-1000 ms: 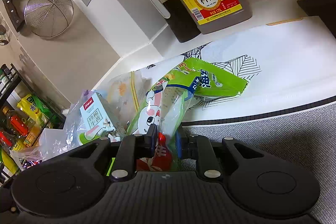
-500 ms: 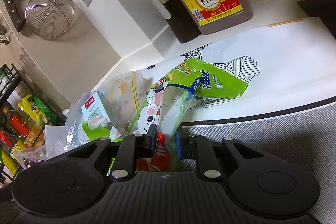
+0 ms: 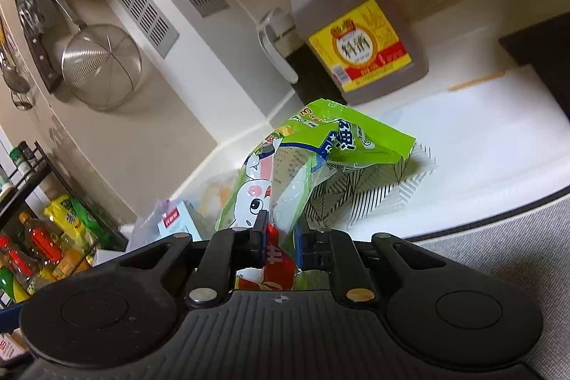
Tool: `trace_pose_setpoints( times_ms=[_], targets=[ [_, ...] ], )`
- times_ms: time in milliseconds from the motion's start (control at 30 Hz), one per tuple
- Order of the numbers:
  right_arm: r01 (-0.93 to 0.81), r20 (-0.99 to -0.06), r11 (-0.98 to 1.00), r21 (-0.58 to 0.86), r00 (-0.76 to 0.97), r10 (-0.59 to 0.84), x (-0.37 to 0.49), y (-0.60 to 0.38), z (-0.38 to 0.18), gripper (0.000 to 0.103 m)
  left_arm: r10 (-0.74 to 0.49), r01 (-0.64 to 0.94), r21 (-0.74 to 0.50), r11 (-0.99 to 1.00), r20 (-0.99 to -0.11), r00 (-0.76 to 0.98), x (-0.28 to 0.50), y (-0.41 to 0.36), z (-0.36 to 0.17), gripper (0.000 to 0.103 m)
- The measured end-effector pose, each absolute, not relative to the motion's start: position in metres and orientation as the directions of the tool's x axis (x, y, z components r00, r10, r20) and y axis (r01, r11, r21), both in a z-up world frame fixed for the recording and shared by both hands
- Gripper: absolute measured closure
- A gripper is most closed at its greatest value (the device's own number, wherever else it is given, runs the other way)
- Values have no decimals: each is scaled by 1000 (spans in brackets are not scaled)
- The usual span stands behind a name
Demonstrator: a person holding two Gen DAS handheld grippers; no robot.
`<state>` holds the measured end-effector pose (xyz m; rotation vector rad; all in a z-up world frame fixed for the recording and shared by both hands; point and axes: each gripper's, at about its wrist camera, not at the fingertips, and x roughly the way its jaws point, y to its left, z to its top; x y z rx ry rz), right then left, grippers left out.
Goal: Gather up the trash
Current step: 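Close the left tool on the metal flower cutter and lift it, then carry the snack bag and flower cutter down toward the trash bin with both tools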
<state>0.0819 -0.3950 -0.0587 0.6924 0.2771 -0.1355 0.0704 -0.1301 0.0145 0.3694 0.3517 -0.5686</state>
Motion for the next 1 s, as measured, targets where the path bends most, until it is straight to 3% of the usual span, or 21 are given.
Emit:
trace_pose_setpoints(
  times_ms=[367, 600, 800, 1000],
  targets=[
    [225, -175, 810, 542, 973, -153, 42, -391, -35, 88, -313, 447, 235, 863, -446, 839, -6, -39, 14, 13],
    [109, -96, 853, 511, 993, -70, -35, -372, 7, 88, -233, 368, 190, 910, -501, 834, -40, 9, -2, 13],
    [-28, -111, 903, 429, 990, 83, -98, -325, 22, 88, -243, 372, 171, 912, -505, 828, -81, 30, -10, 13],
    [-128, -198, 931, 342, 959, 205, -143, -282, 17, 88, -276, 402, 165, 901, -495, 824, -117, 37, -16, 13]
  ],
)
